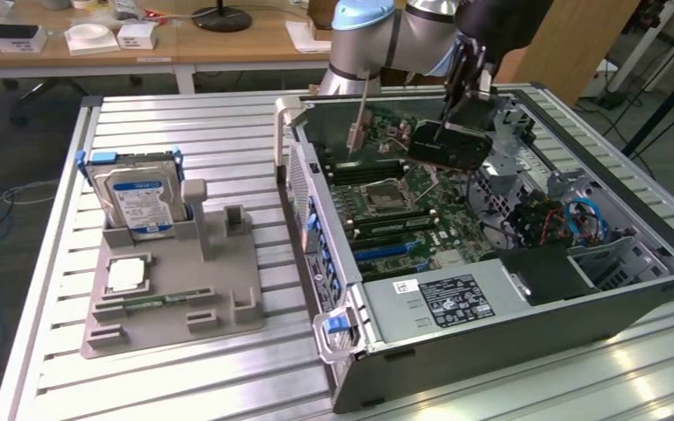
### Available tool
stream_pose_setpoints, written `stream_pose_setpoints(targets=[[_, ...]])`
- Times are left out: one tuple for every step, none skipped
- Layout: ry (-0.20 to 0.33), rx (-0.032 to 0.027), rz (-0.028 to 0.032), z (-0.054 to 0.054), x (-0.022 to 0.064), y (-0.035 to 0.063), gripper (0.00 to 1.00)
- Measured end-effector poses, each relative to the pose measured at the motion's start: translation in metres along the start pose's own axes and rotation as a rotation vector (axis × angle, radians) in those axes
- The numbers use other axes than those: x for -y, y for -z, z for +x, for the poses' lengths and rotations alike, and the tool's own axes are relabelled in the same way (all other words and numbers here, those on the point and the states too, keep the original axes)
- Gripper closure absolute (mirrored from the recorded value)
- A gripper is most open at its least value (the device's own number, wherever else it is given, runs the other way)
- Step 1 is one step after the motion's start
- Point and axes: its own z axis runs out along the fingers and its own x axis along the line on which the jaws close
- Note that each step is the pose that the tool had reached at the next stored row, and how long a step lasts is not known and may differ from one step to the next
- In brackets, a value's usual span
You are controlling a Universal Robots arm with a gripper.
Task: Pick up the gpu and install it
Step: 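Insert the gpu into the slot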
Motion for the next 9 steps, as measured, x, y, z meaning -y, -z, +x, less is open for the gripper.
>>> stream_pose_setpoints(targets=[[0.015,-0.0007,-0.0004,0.0000,0.0000,-0.0001,0.74],[0.031,-0.0015,-0.0009,0.0000,0.0000,-0.0001,0.74],[0.047,-0.0022,-0.0014,0.0000,0.0000,-0.0002,0.74],[0.064,-0.0030,-0.0019,0.0000,0.0000,-0.0002,0.74],[0.080,-0.0038,-0.0024,0.0000,0.0000,-0.0003,0.74],[0.096,-0.0045,-0.0028,0.0000,0.0000,-0.0004,0.74],[0.112,-0.0052,-0.0033,0.0000,0.0000,-0.0004,0.74],[0.128,-0.0061,-0.0037,0.0000,0.0000,-0.0005,0.74],[0.144,-0.0068,-0.0042,0.0000,0.0000,-0.0006,0.74]])
